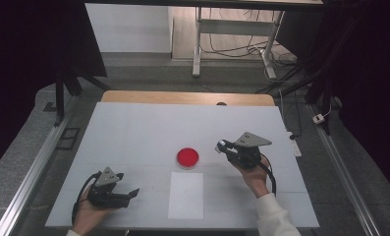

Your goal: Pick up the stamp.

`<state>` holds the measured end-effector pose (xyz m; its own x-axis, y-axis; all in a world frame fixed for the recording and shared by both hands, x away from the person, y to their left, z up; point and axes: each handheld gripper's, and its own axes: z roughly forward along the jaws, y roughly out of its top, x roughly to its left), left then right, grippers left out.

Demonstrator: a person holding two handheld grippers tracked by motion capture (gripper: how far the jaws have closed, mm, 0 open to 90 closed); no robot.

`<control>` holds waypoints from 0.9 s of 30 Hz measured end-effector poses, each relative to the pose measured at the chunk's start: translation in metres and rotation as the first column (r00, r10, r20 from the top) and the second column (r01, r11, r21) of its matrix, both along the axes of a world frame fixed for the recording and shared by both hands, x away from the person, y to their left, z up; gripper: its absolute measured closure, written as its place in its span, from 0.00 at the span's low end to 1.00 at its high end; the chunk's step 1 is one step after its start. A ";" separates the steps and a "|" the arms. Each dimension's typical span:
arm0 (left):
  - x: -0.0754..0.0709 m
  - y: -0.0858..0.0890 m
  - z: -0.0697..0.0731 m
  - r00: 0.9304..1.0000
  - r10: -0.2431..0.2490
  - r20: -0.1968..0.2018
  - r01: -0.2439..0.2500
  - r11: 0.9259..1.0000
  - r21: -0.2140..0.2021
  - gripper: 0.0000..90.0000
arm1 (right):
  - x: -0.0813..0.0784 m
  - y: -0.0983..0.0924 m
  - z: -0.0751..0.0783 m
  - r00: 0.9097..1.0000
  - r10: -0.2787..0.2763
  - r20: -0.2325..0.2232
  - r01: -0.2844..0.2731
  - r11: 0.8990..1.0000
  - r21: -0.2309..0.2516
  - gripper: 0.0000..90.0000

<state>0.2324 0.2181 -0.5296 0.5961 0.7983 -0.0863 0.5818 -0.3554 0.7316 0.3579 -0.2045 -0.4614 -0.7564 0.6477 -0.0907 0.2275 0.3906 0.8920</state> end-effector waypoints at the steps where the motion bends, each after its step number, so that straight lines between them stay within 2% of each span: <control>1: 0.000 0.000 0.000 1.000 -0.001 0.000 0.001 1.000 -0.001 0.19 | -0.001 0.000 0.000 1.000 0.001 -0.001 -0.001 1.000 0.004 0.83; 17: 0.000 -0.001 0.001 1.000 -0.004 0.004 0.004 1.000 -0.002 0.19 | -0.024 -0.008 0.001 1.000 0.015 -0.012 -0.015 1.000 0.023 0.83; 27: 0.001 -0.002 0.000 1.000 -0.006 0.005 0.006 1.000 -0.001 0.19 | -0.037 -0.005 -0.002 0.998 0.049 -0.028 -0.048 0.998 0.028 0.83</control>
<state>0.2329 0.2160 -0.5293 0.6009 0.7949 -0.0844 0.5762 -0.3575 0.7349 0.3208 -0.2100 -0.4629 -0.7890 0.6122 -0.0516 0.2343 0.3774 0.8959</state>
